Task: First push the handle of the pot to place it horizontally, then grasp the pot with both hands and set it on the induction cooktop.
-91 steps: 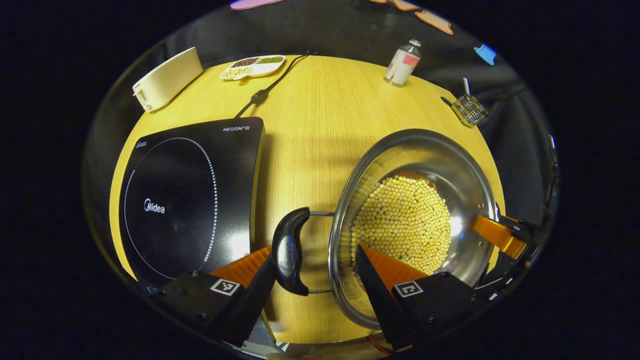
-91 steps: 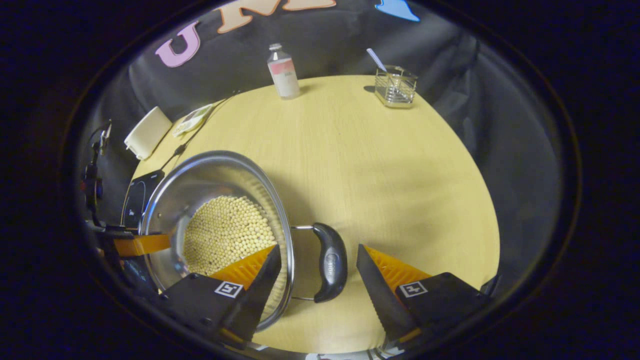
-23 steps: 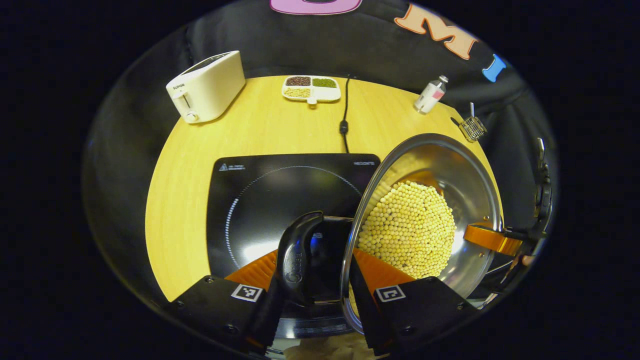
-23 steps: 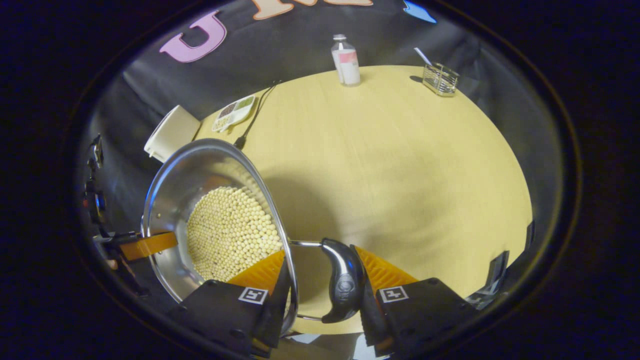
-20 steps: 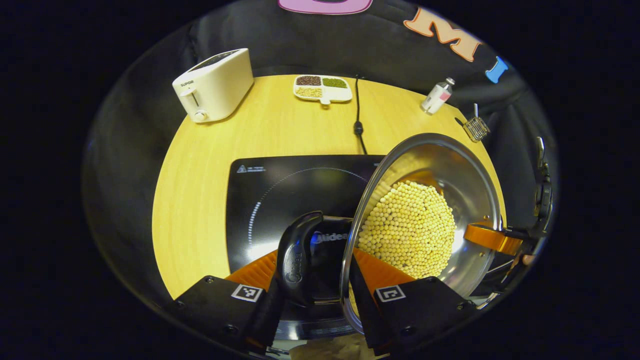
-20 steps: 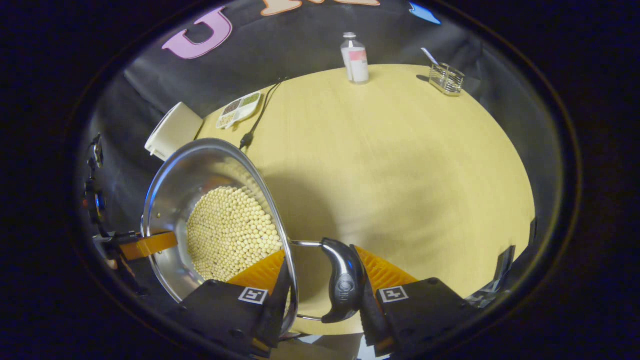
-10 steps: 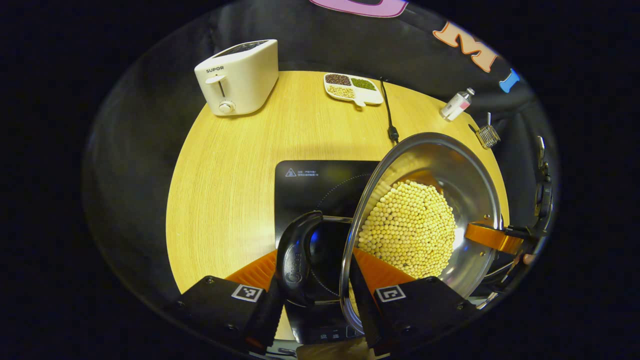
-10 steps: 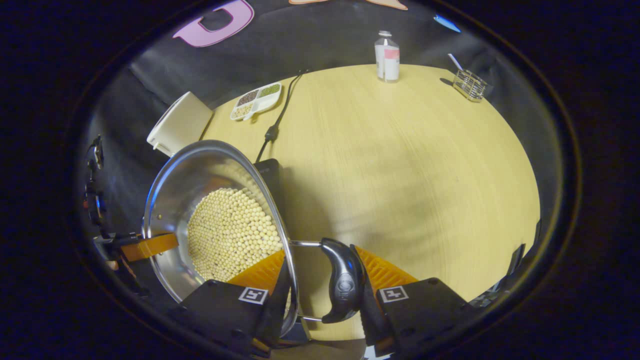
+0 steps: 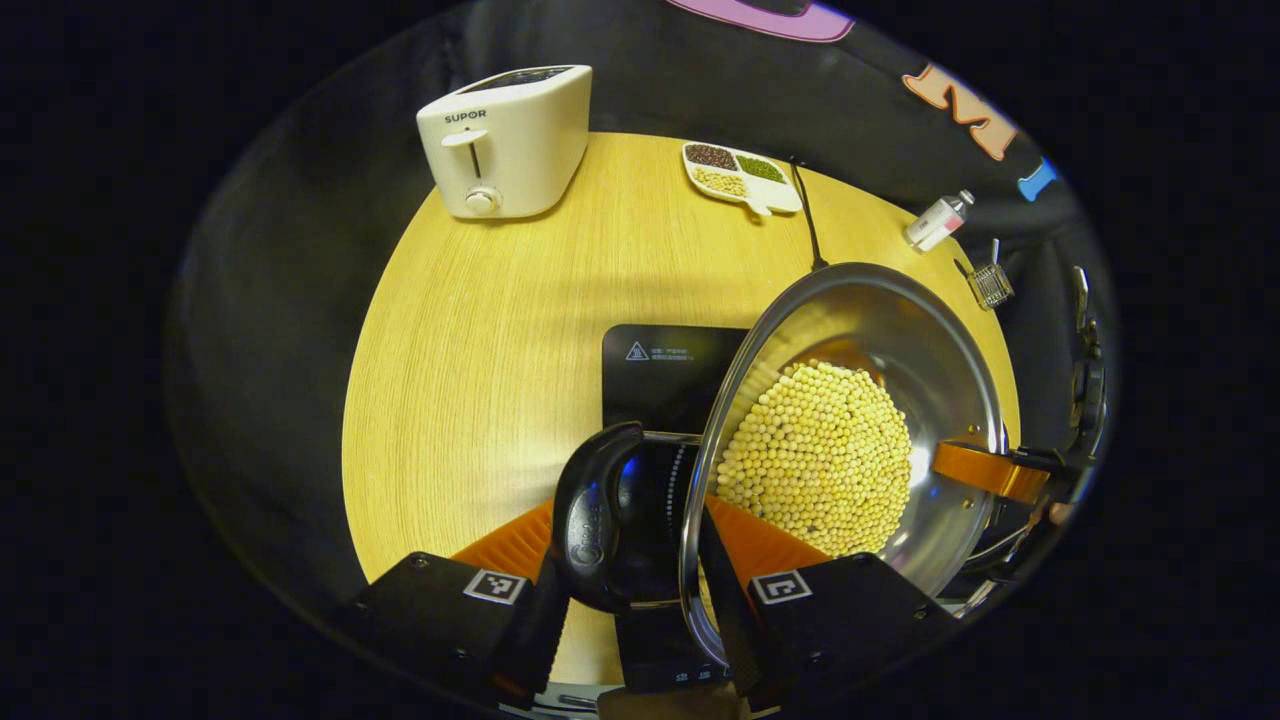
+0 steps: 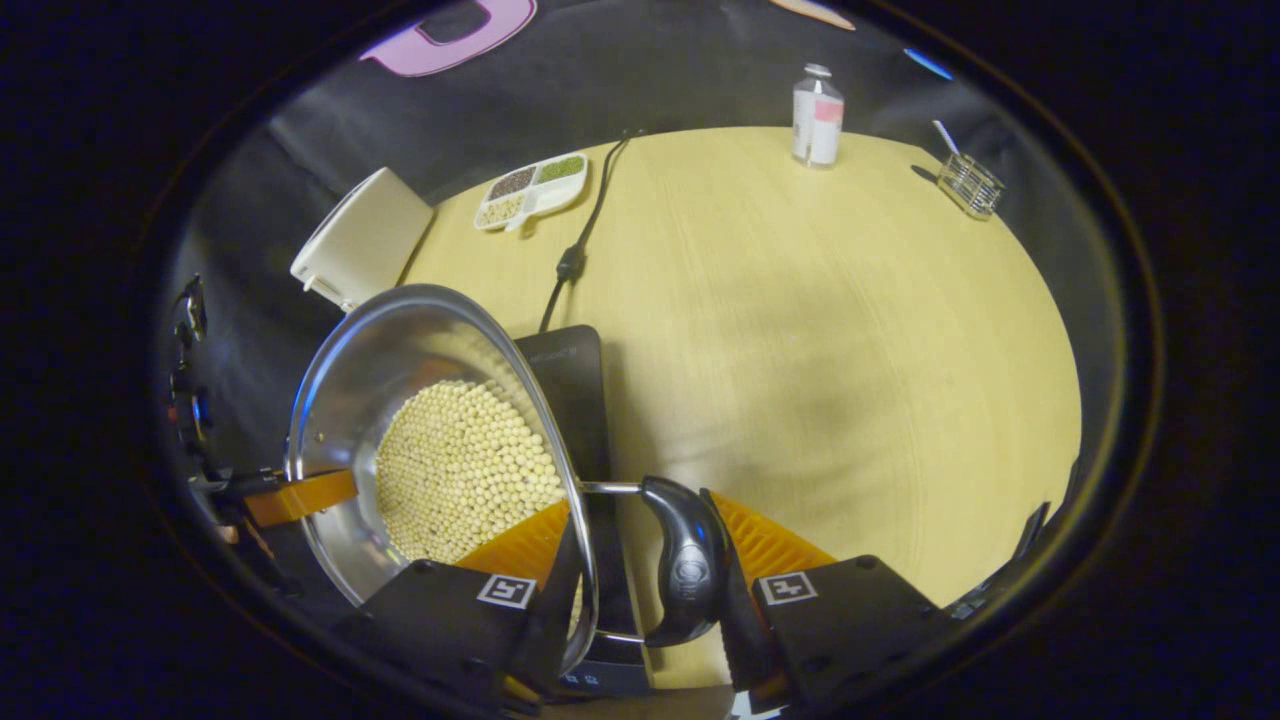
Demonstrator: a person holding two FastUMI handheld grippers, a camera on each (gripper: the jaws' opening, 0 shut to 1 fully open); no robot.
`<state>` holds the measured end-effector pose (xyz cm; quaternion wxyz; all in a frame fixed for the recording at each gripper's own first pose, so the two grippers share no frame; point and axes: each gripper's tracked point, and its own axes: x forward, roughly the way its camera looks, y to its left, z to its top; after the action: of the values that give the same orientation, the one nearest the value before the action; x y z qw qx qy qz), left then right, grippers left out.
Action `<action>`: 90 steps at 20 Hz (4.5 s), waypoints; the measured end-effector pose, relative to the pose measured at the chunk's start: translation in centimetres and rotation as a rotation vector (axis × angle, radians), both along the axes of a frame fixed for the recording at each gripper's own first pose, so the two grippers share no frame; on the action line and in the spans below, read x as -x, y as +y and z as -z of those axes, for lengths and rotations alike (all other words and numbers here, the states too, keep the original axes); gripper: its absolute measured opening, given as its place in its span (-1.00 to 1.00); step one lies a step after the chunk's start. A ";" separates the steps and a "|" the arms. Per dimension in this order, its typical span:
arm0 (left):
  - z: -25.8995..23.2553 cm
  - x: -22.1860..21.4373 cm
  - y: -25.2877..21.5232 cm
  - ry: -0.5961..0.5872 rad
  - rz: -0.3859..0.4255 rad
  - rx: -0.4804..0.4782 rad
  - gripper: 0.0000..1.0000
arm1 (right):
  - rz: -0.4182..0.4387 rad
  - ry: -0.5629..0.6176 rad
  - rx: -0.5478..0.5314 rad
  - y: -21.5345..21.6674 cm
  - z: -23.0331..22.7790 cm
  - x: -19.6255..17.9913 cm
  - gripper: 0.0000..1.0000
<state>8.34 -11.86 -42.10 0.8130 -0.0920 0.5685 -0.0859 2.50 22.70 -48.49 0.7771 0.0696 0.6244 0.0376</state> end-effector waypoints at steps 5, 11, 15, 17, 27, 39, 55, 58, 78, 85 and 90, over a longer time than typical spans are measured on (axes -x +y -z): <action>0.0 0.2 0.1 -0.002 0.001 -0.001 0.38 | -0.007 0.002 -0.002 0.3 0.1 -0.1 0.31; -0.2 0.1 -0.1 -0.004 -0.012 0.005 0.36 | -0.014 -0.002 -0.008 0.3 0.2 -0.2 0.31; -0.2 0.1 -0.1 0.002 -0.015 0.005 0.36 | -0.021 -0.006 -0.012 0.4 0.3 -0.2 0.32; -0.2 0.2 -0.1 0.006 -0.013 0.003 0.41 | -0.024 -0.008 -0.014 0.3 0.2 -0.1 0.32; -0.2 0.0 0.0 -0.006 -0.036 -0.019 0.46 | -0.006 -0.051 -0.032 -0.1 -0.8 -0.6 0.25; -0.6 -0.3 0.4 -0.099 -0.088 -0.072 0.53 | -0.012 -0.119 -0.027 -1.0 -2.4 -0.9 1.00; -2.8 -3.2 1.2 -0.346 -0.165 -0.123 0.99 | -0.034 -0.374 -0.017 -2.0 -6.8 -2.8 1.00; -3.5 -4.7 1.7 -0.444 -0.193 -0.157 0.89 | -0.031 -0.459 -0.013 -2.8 -8.9 -3.5 1.00; -25.3 -6.0 -12.1 -1.062 -0.282 -0.139 0.85 | -0.063 -1.146 0.076 -18.7 -38.0 -6.6 0.92; -31.6 -2.2 -20.2 -1.164 -0.278 -0.119 0.75 | -0.045 -1.283 0.002 -25.3 -46.9 -4.6 0.92; -32.3 -0.6 -22.6 -1.168 -0.285 -0.130 0.84 | -0.050 -1.337 0.001 -28.1 -48.9 -4.4 0.92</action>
<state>8.92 -34.49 -9.81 0.9981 -0.0551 0.0144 0.0227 6.93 -5.40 0.42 0.9957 0.0164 0.0101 0.0901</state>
